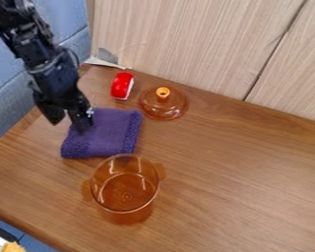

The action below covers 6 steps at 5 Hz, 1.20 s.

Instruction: Move the purple cloth to the right of the cup

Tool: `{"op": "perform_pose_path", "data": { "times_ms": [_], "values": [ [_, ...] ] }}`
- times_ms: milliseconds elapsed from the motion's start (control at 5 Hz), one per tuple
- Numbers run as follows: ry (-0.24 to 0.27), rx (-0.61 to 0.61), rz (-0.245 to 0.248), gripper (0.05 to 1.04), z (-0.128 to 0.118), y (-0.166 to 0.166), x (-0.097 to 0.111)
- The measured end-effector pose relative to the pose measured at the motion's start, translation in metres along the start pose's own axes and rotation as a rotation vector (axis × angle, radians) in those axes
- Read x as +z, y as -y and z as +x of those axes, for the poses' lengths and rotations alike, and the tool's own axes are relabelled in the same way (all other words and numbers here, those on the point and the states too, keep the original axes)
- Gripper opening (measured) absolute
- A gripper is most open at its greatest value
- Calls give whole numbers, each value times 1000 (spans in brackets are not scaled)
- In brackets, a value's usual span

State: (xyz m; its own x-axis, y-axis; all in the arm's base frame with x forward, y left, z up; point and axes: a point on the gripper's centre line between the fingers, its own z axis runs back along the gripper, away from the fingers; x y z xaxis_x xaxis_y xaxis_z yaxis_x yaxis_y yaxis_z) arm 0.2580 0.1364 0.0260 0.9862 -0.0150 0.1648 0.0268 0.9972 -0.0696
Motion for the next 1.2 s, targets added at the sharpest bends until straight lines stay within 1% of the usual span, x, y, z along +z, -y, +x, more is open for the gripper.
{"op": "perform_pose_path", "data": {
  "times_ms": [200, 400, 600, 800, 1000, 1200],
  "values": [
    [-45, 6, 53, 1001, 8, -7, -10],
    [-91, -52, 93, 1001, 20, 3, -20],
    [-86, -93, 93, 1001, 26, 14, -23],
    [-68, -130, 85, 1001, 34, 25, -24],
    [-48, -133, 52, 1001, 32, 29, -29],
    [-31, -113, 51, 1001, 29, 27, -33]
  ]
}}
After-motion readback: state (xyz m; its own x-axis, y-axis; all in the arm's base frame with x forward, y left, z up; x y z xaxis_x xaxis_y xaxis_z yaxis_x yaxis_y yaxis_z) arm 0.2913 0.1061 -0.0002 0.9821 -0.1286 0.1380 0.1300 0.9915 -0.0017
